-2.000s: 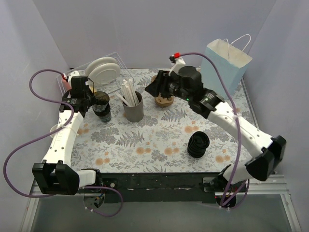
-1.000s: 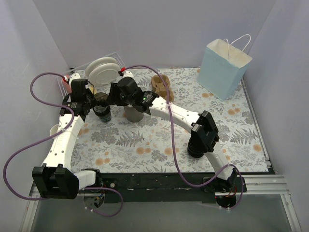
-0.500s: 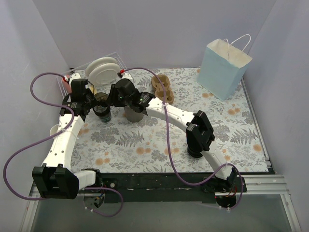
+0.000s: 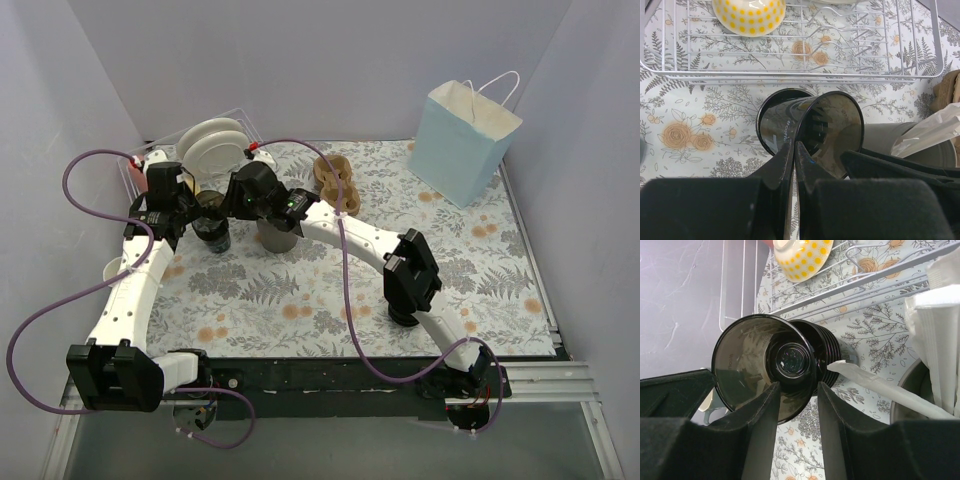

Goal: Pack the takeout coffee

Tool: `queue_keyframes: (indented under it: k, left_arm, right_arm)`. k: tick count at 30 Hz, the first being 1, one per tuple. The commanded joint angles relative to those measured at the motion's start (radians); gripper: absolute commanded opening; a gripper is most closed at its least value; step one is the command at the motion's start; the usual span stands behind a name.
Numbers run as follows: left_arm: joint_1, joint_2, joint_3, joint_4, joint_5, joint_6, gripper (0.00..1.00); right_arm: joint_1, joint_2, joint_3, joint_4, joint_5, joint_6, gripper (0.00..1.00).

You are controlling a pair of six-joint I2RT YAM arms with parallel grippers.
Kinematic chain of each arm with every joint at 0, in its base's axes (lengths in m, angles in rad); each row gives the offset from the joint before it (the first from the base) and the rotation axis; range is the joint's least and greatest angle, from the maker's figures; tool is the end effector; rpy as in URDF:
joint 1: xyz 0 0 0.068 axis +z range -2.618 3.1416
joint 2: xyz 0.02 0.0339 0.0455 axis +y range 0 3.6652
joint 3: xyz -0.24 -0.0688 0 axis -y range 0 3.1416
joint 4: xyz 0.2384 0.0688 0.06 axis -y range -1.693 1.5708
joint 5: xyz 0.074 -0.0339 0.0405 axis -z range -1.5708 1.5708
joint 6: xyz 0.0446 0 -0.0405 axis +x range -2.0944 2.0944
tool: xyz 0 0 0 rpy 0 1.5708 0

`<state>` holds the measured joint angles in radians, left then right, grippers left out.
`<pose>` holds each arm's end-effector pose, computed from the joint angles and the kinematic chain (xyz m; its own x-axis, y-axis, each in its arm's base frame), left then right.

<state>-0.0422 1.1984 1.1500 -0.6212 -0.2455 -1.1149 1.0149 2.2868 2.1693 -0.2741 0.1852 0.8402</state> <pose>0.2659 -0.0004 0.3127 -0.1388 -0.8659 -0.4806 -0.6226 0.4537 -0.6376 0.2868 0.4461 0.2812 -0.6893 0.2776 -0.6691 -0.3472 0.6841 0.6415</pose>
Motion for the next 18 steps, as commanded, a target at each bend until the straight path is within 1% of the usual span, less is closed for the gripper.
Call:
queue_keyframes:
  k: [1, 5, 8, 9, 11, 12, 14, 15, 17, 18]
  left_arm:
    - [0.002, -0.036, -0.013, 0.008, 0.012, 0.001, 0.0]
    - [0.002, -0.037, -0.016, 0.008, 0.017, 0.0, 0.0]
    - [0.002, -0.042, -0.019, 0.009, 0.017, -0.002, 0.0]
    - [0.002, -0.042, -0.018, 0.009, 0.015, -0.002, 0.0]
    - [0.002, -0.043, -0.018, 0.008, 0.015, -0.002, 0.0]
    - [0.002, -0.045, -0.015, 0.006, 0.015, -0.002, 0.0]
    - [0.002, -0.045, -0.01, 0.003, 0.017, 0.0, 0.0]
    - [0.002, -0.045, -0.007, 0.0, 0.018, 0.0, 0.0]
    - [0.002, -0.046, 0.007, -0.008, 0.023, -0.002, 0.0]
    - [0.004, -0.046, 0.02, -0.014, 0.025, 0.0, 0.0]
  right_arm:
    - [0.005, 0.023, 0.075, -0.023, 0.033, 0.026, 0.43]
    - [0.005, 0.03, 0.07, -0.024, 0.031, 0.036, 0.42]
    - [0.007, 0.028, 0.058, -0.001, 0.025, 0.039, 0.35]
    - [0.005, 0.028, 0.058, 0.003, 0.026, 0.039, 0.31]
    - [0.005, 0.019, 0.049, 0.016, 0.033, 0.036, 0.27]
    - [0.005, 0.014, 0.044, 0.022, 0.033, 0.034, 0.22]
    - [0.005, -0.003, 0.026, 0.042, 0.037, 0.03, 0.17]
    - [0.005, -0.009, 0.018, 0.049, 0.039, 0.03, 0.12]
    - [0.005, -0.032, -0.012, 0.073, 0.034, 0.037, 0.09]
    - [0.005, -0.05, -0.038, 0.096, 0.02, 0.043, 0.04]
